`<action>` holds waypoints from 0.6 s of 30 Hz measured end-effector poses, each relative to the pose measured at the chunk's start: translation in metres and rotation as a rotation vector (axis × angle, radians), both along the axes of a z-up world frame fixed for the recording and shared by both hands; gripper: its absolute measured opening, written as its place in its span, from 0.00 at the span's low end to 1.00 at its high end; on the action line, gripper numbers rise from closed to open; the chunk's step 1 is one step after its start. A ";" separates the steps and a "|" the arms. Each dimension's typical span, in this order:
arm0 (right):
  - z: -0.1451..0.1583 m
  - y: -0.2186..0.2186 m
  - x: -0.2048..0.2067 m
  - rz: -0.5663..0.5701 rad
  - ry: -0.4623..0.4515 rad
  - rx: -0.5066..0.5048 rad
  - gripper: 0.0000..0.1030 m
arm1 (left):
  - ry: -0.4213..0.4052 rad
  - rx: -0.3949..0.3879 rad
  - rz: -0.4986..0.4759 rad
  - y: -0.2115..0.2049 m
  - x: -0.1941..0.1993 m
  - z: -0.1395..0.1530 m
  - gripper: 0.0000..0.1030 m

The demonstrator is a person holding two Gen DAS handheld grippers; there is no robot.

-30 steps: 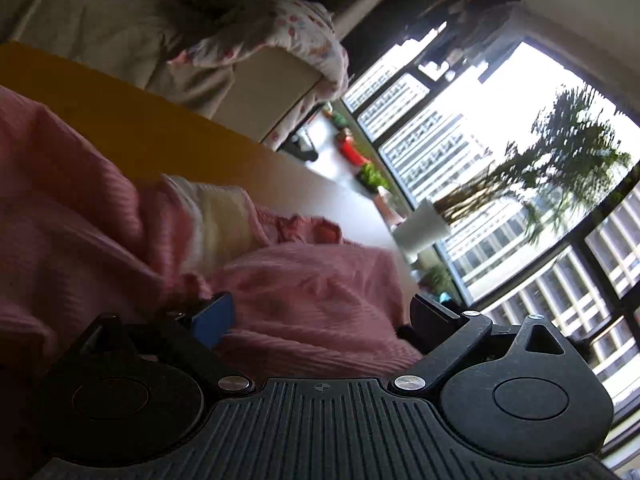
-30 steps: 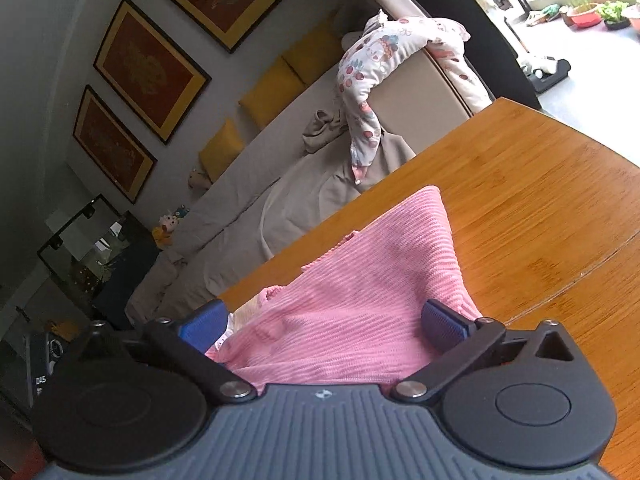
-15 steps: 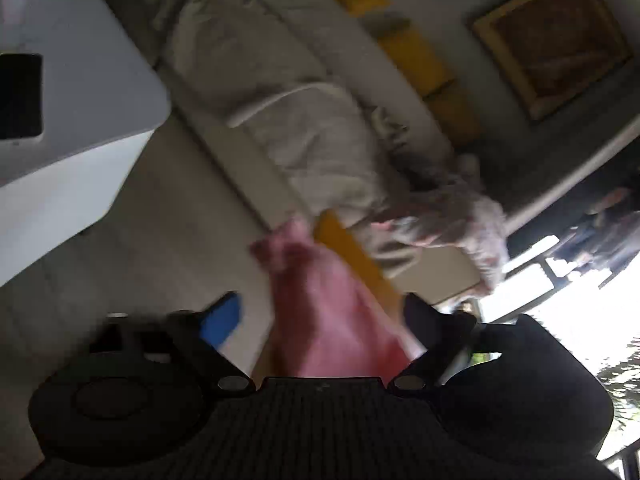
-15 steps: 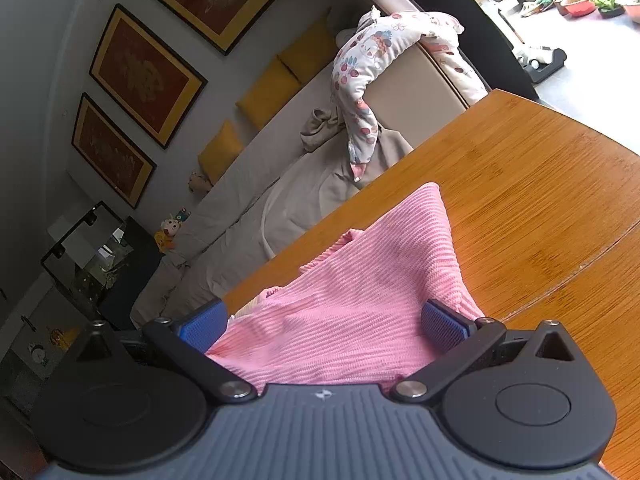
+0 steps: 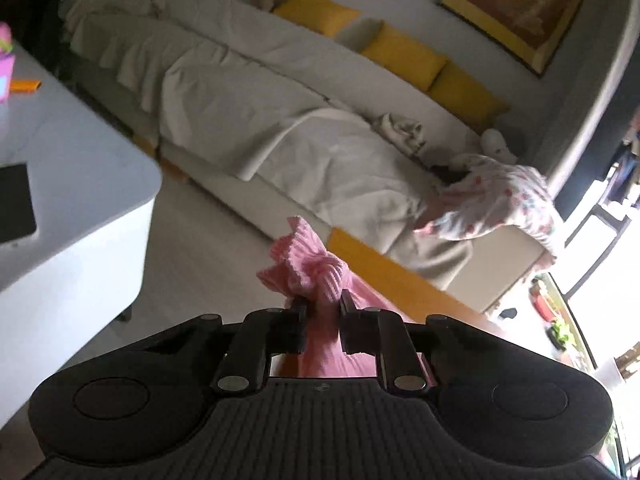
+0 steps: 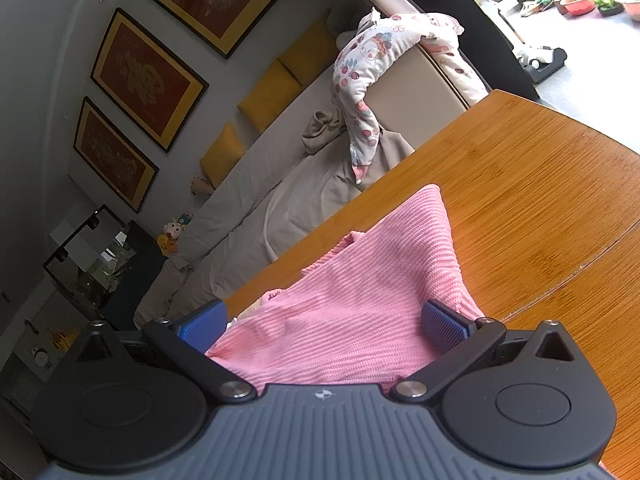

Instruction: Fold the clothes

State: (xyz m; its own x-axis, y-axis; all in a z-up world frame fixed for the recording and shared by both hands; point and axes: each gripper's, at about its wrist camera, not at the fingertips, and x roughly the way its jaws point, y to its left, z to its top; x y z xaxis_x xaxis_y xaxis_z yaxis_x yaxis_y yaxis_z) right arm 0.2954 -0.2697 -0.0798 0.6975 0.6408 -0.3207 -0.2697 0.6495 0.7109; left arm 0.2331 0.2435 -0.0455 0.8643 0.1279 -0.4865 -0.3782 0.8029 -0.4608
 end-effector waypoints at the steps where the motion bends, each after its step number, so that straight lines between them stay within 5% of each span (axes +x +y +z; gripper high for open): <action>1: 0.000 0.000 0.000 0.000 0.000 0.002 1.00 | -0.022 0.004 -0.019 -0.004 -0.008 0.012 0.13; 10: 0.005 -0.004 -0.007 -0.050 -0.030 0.007 1.00 | -0.254 0.110 -0.323 -0.120 -0.044 0.144 0.13; 14: 0.013 -0.012 -0.019 -0.140 -0.112 0.000 1.00 | -0.243 0.079 -0.493 -0.193 -0.023 0.154 0.13; 18: 0.014 -0.027 -0.026 -0.302 -0.130 0.016 1.00 | -0.187 0.019 -0.651 -0.261 0.006 0.135 0.33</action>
State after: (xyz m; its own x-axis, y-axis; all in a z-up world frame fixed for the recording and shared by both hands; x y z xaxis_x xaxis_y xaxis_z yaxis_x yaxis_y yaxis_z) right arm 0.2696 -0.2970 -0.0658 0.8914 0.4028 -0.2075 -0.1560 0.7028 0.6940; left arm 0.2390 -0.0171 0.0898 0.8372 -0.4401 -0.3246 0.2699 0.8487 -0.4547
